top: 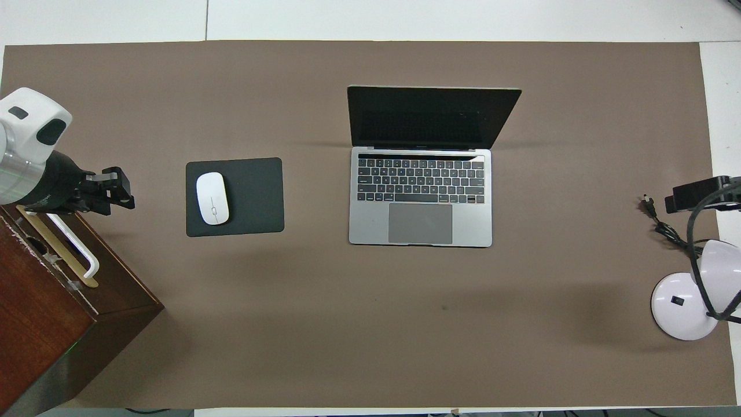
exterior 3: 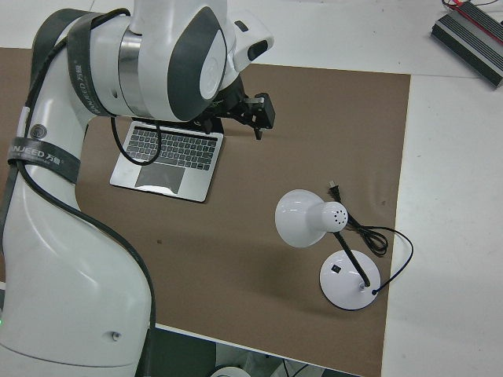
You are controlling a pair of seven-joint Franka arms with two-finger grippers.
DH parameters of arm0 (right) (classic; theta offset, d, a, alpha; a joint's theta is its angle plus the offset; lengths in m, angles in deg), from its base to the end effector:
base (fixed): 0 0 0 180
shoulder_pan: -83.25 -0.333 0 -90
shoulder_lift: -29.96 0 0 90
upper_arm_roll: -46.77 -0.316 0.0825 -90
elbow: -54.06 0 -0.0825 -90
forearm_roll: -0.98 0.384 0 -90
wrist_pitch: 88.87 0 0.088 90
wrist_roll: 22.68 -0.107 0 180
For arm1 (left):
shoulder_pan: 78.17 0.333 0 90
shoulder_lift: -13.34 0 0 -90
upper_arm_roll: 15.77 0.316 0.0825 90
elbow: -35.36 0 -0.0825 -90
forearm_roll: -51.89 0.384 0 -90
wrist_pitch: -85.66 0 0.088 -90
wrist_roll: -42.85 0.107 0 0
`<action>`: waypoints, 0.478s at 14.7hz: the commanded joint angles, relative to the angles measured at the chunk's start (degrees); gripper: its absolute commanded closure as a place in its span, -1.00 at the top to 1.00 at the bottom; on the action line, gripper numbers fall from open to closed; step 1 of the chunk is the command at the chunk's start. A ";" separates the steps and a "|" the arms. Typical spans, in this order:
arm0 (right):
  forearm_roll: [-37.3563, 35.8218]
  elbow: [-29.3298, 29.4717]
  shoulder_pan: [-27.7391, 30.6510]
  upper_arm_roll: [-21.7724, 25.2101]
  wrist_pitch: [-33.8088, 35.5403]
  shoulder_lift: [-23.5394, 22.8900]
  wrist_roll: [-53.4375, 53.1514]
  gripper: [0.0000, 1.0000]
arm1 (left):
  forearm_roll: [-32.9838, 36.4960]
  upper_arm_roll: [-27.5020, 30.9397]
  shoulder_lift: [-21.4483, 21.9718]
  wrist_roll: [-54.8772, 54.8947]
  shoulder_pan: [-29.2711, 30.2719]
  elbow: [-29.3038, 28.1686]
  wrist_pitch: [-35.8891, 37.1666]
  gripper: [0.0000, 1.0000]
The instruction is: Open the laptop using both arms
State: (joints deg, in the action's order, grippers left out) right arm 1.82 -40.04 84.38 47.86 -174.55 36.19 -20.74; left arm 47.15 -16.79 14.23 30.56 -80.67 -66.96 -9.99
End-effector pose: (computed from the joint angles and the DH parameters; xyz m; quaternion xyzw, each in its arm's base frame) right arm 0.5119 -0.0188 0.6425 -0.9998 0.0020 0.0188 0.0090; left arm 0.5456 -0.0417 0.5400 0.9945 0.0824 -0.0555 0.0334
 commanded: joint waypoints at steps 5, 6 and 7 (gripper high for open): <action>-1.46 -2.58 0.63 -0.47 -3.27 0.90 -0.44 1.00 | 1.04 -0.92 1.22 0.78 2.06 1.32 -1.65 1.00; -1.46 -2.58 0.63 -0.47 -3.44 0.54 -0.44 1.00 | 1.65 -0.92 0.95 0.87 2.23 3.51 -0.08 1.00; -1.46 -2.66 0.63 -0.47 -4.23 0.28 -0.44 1.00 | 1.92 -1.01 0.69 0.87 2.75 4.57 1.94 1.00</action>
State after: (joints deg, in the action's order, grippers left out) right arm 1.80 -41.21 84.38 47.86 -176.79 36.14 -20.74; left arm 47.50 -16.89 14.61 30.63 -79.50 -64.99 -11.06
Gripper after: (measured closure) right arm 0.000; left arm 0.000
